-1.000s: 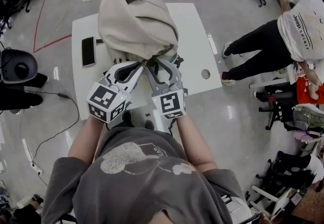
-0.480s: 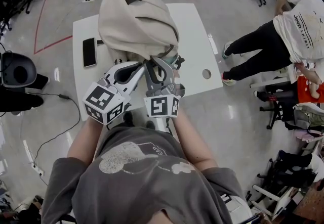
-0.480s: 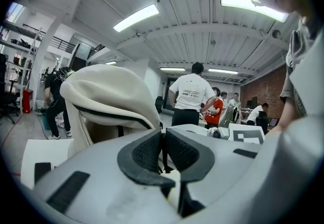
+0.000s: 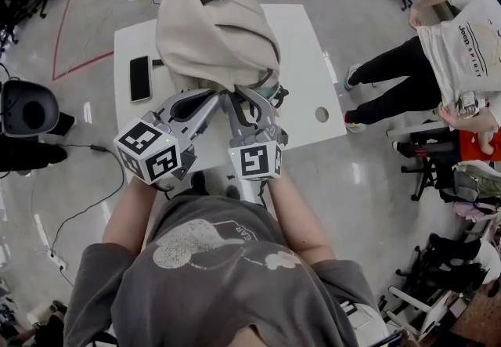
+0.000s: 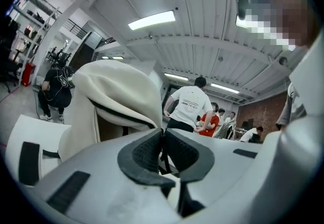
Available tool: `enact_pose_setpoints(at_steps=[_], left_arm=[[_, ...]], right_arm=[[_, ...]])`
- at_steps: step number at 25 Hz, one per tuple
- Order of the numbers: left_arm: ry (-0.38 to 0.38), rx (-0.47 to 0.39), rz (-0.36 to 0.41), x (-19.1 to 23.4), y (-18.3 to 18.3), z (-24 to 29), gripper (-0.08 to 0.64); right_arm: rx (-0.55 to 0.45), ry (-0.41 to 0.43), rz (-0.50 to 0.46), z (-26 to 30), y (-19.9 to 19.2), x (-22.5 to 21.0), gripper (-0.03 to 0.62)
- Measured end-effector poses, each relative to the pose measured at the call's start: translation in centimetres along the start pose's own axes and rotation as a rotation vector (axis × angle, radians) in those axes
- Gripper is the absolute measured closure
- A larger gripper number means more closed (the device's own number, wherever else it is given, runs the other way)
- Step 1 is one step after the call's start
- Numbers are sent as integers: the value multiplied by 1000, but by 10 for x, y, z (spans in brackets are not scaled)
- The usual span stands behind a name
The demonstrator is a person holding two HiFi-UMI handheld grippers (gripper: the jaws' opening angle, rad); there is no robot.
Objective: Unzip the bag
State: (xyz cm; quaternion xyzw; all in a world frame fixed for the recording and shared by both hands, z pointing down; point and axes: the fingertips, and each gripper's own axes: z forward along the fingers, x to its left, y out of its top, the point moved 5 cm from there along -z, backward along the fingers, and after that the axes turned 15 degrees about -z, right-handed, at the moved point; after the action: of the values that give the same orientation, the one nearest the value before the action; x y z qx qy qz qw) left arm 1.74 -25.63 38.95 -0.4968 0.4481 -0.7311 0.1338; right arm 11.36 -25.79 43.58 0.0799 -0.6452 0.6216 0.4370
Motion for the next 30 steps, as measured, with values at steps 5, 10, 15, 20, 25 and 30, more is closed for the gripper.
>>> enact_pose_setpoints(at_steps=[5, 10, 15, 20, 25, 30], left_arm=[[-53, -34, -95, -1, 17, -6, 526], [-56, -53, -112, 0, 35, -14, 526], [-47, -76, -148, 11, 47, -27, 526], [-11, -147, -123, 25, 62, -48, 526], [72, -298, -146, 58, 96, -89, 526], [161, -267, -27, 81, 106, -100, 523]], right_arm=[[-4, -2, 8, -1, -5, 4, 546], [-1, 3, 10, -3, -2, 2, 546], [-9, 8, -27, -1, -2, 3, 546], [-3, 16, -30, 0, -5, 4, 546], [10, 17, -27, 0, -13, 1, 546], [15, 25, -78, 1, -11, 2, 546]])
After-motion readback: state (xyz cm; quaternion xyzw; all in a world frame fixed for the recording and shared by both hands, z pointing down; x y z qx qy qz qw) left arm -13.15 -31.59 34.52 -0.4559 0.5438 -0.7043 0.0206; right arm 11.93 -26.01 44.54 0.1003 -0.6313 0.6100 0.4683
